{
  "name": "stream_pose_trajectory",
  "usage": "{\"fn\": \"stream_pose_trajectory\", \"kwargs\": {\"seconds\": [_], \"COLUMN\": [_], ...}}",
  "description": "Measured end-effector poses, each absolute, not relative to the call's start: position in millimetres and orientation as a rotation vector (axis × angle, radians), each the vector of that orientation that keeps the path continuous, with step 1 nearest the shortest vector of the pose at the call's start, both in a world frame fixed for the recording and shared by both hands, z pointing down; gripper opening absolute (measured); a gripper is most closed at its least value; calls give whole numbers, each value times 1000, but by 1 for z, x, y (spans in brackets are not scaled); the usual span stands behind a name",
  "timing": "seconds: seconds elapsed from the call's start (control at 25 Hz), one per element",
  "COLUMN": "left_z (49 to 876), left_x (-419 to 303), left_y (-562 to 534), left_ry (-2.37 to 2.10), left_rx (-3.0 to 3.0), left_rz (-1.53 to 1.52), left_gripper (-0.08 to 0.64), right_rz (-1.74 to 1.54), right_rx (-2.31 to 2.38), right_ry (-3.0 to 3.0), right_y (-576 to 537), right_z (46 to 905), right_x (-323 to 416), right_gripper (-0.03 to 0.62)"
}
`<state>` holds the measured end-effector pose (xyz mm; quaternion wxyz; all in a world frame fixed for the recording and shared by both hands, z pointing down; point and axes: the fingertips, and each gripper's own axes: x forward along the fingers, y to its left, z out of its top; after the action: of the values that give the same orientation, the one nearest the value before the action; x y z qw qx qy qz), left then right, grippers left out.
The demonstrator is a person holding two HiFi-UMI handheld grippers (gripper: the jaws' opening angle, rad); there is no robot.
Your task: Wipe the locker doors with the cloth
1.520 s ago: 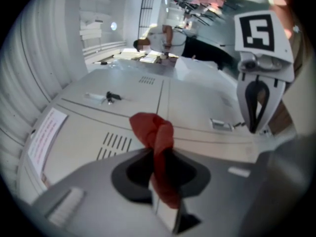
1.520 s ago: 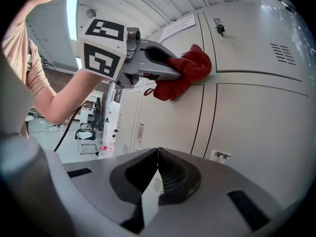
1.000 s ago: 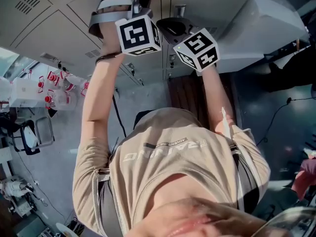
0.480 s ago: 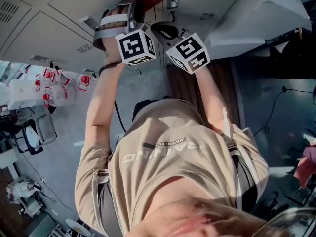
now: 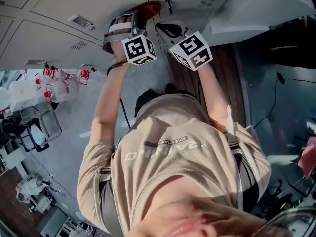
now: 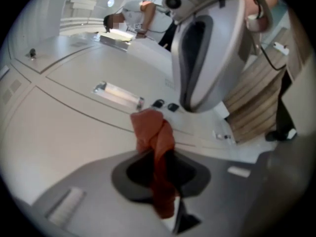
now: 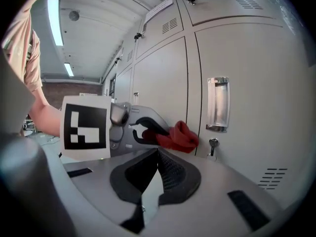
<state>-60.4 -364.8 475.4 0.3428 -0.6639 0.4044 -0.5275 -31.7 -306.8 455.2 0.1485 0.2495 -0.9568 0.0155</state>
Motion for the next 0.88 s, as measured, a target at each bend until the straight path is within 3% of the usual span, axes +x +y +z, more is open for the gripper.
{"fn": "stream_pose_trajectory", "kwargs": {"seconds": [0.56,0.88], "left_z": [624,644], "left_x": [-62,-64], "left_y": [-361,-320], "left_ry": [893,1028], "left_rx": [-1967,-2285], "left_rz": [-1604,-1491], "left_gripper": [66,66], "right_rz": [131,163], "right_rx": [771,750], "right_ry": [-2681,-2676], "right_y": [-301,-288], "right_z": [488,504], "right_x": [-9,-8], "right_gripper": [14,14]}}
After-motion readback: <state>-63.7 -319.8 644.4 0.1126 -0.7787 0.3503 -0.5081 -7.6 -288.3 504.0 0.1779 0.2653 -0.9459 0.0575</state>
